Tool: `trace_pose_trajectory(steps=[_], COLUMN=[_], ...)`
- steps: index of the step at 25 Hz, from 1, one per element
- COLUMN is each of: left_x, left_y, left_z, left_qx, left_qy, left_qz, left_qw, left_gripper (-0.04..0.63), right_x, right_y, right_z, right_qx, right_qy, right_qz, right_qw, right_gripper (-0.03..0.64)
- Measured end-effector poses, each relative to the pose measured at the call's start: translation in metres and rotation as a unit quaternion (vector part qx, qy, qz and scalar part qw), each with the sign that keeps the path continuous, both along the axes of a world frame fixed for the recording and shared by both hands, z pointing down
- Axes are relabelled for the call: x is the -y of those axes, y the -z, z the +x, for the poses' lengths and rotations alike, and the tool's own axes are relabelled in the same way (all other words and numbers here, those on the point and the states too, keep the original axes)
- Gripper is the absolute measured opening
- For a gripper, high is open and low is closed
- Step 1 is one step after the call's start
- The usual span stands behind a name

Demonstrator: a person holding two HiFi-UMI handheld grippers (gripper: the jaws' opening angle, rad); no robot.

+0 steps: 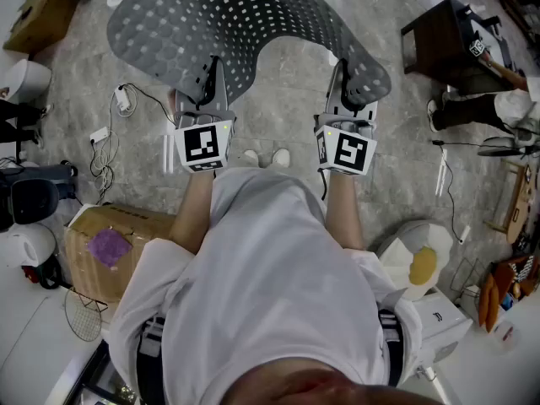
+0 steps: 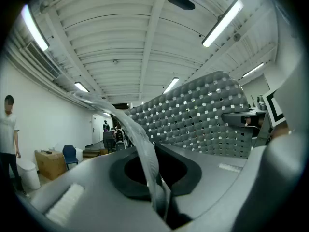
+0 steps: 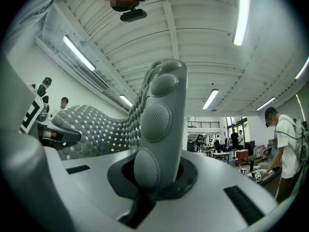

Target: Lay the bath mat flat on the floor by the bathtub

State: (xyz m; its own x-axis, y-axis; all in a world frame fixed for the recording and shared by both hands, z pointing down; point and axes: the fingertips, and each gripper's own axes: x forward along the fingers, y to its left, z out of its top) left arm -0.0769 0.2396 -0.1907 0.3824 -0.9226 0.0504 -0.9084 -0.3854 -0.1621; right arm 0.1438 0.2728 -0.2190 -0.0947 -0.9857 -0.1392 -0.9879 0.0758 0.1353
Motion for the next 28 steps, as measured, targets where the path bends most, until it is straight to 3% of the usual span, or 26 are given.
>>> trace_pose_trajectory(steps=[5,11,16,20,28], left_x=[0.003,0.014,0.019,0.012,0.018], left_y=[-0.010,-0.039,-0.039,-0.036,-0.061], left_z=[-0.019,-0.053,-0.109,-0.121,-0.118], left_qx=[0.012,0.066,0.059,0.065,0.075], left_qy=[0.023,0.068,0.111,0.104,0.080], left_qz=[-0.015,-0.033,-0.031,-0.011,-0.028], left_qw=[0.9996,0.9950,0.9916,0.9924,0.9936], left_gripper=[0.018,0.017,0.015,0.015,0.015], right_x=[-0.004,-0.006,-0.013,-0.016,-0.004], right_y=[0.010,0.007,0.003,-0.006,-0.036], right_z=[0.002,0.024,0.022,0.004,-0.004], right_qx=[0.034,0.058,0.062,0.062,0.050], right_qy=[0.000,-0.024,-0.038,-0.038,-0.042], right_qz=[0.017,0.018,0.007,-0.011,-0.046], right_qw=[0.999,0.998,0.997,0.997,0.997], right_gripper=[0.018,0.018,0.018,0.018,0.020])
